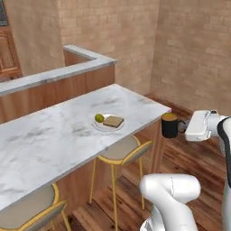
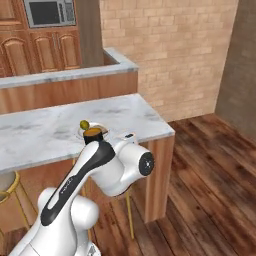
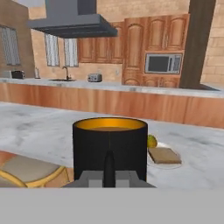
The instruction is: Pick up the brewed coffee from the coffee machine and place it next to the breakfast plate on the dining counter.
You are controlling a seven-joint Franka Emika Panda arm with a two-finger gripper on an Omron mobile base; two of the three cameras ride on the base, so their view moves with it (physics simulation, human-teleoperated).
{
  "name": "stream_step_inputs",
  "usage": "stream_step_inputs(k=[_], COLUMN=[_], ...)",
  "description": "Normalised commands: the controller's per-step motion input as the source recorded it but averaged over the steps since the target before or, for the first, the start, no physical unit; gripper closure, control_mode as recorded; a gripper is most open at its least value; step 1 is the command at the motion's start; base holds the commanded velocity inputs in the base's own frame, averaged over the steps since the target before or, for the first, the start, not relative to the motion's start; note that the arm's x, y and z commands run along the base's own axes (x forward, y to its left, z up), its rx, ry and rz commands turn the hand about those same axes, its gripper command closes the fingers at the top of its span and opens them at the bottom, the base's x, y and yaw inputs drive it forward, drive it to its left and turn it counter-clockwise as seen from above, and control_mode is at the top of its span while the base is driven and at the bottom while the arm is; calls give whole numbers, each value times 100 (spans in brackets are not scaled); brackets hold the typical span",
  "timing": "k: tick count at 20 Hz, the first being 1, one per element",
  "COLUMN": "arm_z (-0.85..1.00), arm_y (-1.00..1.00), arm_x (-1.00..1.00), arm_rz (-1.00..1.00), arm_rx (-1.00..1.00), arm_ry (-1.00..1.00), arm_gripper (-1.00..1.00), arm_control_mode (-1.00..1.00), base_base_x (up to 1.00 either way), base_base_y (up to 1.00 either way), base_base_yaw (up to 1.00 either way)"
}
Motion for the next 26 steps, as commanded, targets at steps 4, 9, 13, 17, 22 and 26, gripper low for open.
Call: stream_step_inputs(k=[4,9,13,17,22,26], arm_z=[0,0,0,0,0,0], arm_y=[0,0,0,0,0,0], arm_x=[0,0,0,0,0,0], arm_rz=[0,0,0,0,0,0], arm_rx=[0,0,0,0,0,0], arm_ry=[0,0,0,0,0,0], arm_gripper=[100,100,100,100,100,100], arm_control_mode=[100,100,100,100,100,100], base_base_x=[100,100,100,100,99,93], base_base_y=[-60,-24,0,0,-1,0], base_base_yaw=[43,46,53,55,56,43])
